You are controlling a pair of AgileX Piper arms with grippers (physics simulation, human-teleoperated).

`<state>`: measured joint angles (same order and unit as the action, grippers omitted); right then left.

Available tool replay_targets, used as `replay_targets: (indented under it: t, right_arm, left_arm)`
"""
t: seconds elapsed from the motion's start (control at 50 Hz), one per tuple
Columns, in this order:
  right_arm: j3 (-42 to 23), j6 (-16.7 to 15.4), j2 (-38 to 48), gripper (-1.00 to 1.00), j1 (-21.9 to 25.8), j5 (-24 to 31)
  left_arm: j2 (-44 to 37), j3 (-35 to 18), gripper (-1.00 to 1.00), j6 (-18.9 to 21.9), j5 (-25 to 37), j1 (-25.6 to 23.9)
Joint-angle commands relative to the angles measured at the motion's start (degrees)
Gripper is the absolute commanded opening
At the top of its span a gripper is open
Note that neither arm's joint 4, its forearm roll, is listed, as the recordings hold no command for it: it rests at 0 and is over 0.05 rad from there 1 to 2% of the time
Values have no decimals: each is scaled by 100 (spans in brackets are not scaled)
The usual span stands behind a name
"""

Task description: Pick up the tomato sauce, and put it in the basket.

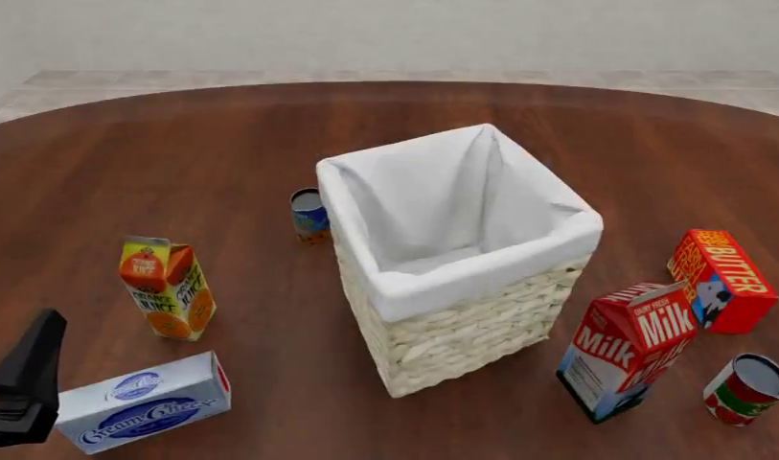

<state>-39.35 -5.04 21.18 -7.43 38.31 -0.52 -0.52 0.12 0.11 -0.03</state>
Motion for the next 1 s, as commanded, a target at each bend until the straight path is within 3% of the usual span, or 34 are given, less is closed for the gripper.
replay_targets:
  t: [0.02,0.1,0.16,0.22,0.42,0.84,1.0]
  right_arm:
    - [-659,-288,624,100,-377,888]
    - [-844,-406,848,100,-548,1060]
    - [-954,-262,952,100,-533,1172]
    - [-1011,-416,1044,100,-685,1252]
    - [-746,-338,1179,100,-985,1336]
    - [-97,-525,1906,100,-1392,469]
    - [224,-581,2333,100,-1496,-130]
  left_arm:
    - [1,-7,100,3,6,-1]
    - [8,0,100,12,0,-1]
    - [-6,-7,100,-5,5,0]
    - [-3,8,100,9,-17,-1]
    - [26,-43,100,-2,71,-1]
    - [3,-107,100,4,108,-1]
    - [34,-85,100,5,117,-1]
